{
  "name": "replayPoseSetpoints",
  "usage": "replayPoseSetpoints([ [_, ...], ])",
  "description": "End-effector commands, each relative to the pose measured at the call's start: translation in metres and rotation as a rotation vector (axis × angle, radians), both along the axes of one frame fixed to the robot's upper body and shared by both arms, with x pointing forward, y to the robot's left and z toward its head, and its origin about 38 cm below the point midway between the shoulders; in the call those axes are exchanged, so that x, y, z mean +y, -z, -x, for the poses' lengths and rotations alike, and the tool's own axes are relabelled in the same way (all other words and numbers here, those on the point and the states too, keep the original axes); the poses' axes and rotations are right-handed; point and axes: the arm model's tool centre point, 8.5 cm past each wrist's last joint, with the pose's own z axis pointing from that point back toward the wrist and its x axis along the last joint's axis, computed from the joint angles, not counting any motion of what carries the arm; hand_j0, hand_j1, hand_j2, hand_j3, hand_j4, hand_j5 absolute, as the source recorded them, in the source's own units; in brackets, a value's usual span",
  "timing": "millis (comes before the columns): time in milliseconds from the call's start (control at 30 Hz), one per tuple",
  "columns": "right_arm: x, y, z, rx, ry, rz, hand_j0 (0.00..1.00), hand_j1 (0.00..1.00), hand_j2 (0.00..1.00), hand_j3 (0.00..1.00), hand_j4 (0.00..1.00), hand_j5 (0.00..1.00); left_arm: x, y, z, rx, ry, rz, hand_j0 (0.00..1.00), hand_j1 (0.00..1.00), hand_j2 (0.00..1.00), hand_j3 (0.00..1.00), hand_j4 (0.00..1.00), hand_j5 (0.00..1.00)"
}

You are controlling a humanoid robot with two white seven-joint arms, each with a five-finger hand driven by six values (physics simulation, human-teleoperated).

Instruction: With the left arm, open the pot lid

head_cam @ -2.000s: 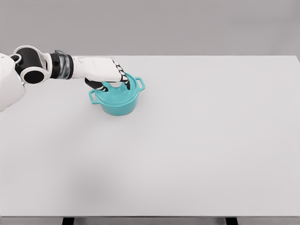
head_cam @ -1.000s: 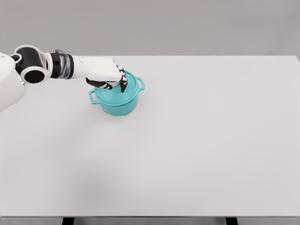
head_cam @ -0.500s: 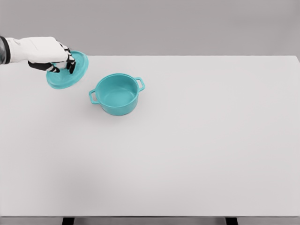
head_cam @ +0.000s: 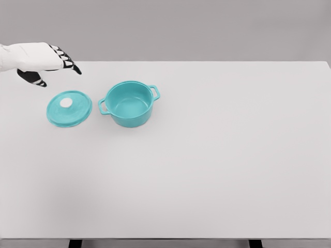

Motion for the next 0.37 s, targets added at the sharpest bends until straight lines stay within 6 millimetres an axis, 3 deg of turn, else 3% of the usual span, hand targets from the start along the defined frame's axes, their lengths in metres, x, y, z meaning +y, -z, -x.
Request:
replayPoseSetpoints([
  [0, 0.0, 0.0, 0.0, 0.0, 0.0, 0.0, 1.0, 1.0, 1.0, 1.0, 1.0, 1.0, -0.001, 0.0, -0.001, 0.003, -0.002, 0.01, 1.0, 1.0, 1.0, 1.0, 1.0, 1.0],
  [100, 0.0, 0.0, 0.0, 0.0, 0.0, 0.0, 1.0, 1.0, 1.0, 1.0, 1.0, 1.0, 0.015, 0.0, 0.002, 0.011, -0.037, 0.011, 1.0, 1.0, 1.0, 1.0, 1.0, 1.0],
  [200, 0.0, 0.0, 0.0, -0.001, 0.0, -0.001, 1.0, 1.0, 1.0, 1.0, 1.0, 1.0, 0.044, 0.01, -0.005, 0.044, -0.134, 0.029, 1.0, 1.0, 1.0, 1.0, 1.0, 1.0],
  [333, 0.0, 0.0, 0.0, 0.0, 0.0, 0.0, 1.0, 1.0, 1.0, 1.0, 1.0, 1.0, 0.048, 0.021, -0.006, 0.067, -0.154, 0.028, 1.0, 1.0, 1.0, 1.0, 1.0, 1.0],
])
